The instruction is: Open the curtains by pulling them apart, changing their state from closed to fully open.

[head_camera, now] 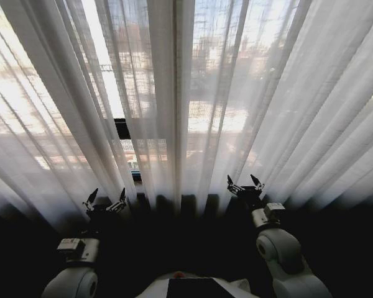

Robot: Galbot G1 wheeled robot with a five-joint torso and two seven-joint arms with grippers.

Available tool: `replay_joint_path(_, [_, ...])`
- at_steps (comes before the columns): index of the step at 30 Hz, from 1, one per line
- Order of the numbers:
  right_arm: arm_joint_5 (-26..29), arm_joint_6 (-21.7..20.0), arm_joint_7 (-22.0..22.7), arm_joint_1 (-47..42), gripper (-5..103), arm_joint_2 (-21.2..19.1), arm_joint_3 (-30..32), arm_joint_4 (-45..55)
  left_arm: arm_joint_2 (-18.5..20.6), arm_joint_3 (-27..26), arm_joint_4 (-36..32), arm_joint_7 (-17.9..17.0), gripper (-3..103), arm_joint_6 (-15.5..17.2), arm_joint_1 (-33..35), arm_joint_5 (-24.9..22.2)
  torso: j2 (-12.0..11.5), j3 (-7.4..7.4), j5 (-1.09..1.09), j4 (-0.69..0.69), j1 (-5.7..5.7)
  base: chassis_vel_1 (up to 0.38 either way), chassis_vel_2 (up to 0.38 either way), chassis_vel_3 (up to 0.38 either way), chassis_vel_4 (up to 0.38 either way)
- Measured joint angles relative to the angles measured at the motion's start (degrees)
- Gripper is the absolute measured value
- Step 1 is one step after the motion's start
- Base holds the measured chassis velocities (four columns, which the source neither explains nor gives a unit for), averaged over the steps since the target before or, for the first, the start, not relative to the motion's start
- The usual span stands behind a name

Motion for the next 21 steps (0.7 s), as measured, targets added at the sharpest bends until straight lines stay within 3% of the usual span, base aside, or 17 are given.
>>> replay_joint_path(21, [-4.35, 0.96, -0.24, -0.81, 100, 0.71, -0.66, -0.18, -0.52, 0.09, 0.77, 0.13, 100, -1.32, 0.27, 0.23, 0.01, -0.01, 0.02, 0.00, -0.03, -0.010, 0.035, 0.014, -0.036])
